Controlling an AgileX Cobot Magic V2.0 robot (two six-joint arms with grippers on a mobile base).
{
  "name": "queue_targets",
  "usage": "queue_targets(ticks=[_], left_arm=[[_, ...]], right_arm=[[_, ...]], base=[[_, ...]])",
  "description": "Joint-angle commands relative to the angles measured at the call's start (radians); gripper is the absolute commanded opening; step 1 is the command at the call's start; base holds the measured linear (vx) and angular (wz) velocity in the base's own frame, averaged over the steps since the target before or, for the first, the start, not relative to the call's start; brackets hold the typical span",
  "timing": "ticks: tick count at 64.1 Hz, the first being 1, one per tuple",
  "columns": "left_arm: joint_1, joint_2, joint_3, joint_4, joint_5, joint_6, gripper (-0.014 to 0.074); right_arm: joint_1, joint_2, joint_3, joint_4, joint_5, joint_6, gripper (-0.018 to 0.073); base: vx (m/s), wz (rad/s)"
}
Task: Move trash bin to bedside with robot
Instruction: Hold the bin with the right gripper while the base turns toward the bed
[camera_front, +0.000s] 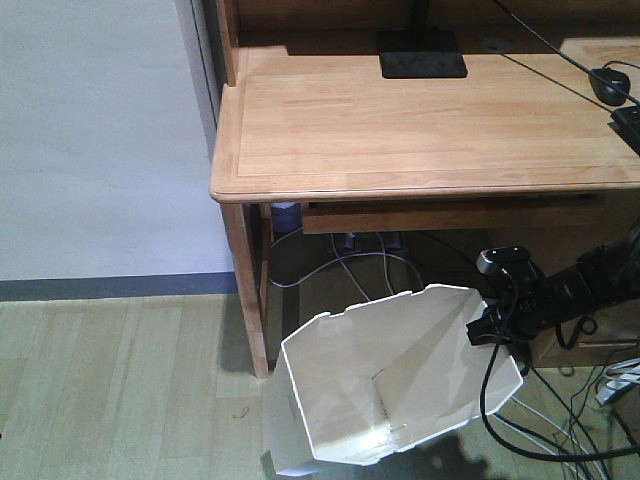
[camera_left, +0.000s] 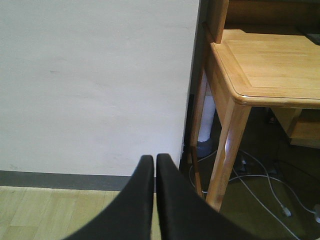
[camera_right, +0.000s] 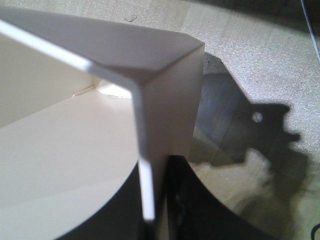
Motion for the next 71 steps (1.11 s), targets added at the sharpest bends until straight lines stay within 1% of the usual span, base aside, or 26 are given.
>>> queue_targets(ticks=[1,22,34,46,71], left_arm=[[-0.003,-0.014,0.003,-0.002,-0.066,-0.004,-0.0006],[-0.003,-0.014,0.003,-0.002,-0.066,-0.004,-0.0006],[-0.003,-0.014,0.003,-0.002,-0.066,-0.004,-0.0006],[-0.003,-0.014,0.003,-0.002,-0.066,-0.004,-0.0006],[-0.003,-0.014,0.003,-0.002,-0.066,-0.004,-0.0006]], right_arm=[[-0.005,-0.076,-0.011,0.063,0.196,0.019,-0.0005],[-0.005,-0.076,-0.011,0.063,0.196,0.019,-0.0005],[-0.005,-0.076,-0.011,0.063,0.196,0.019,-0.0005],[-0.005,-0.076,-0.011,0.063,0.196,0.019,-0.0005],[-0.005,-0.076,-0.011,0.063,0.196,0.019,-0.0005]], base=[[0.0,0.0],[-0.01,0.05],[-0.04,0.25],[-0.03,0.51],[-0.02,0.67]])
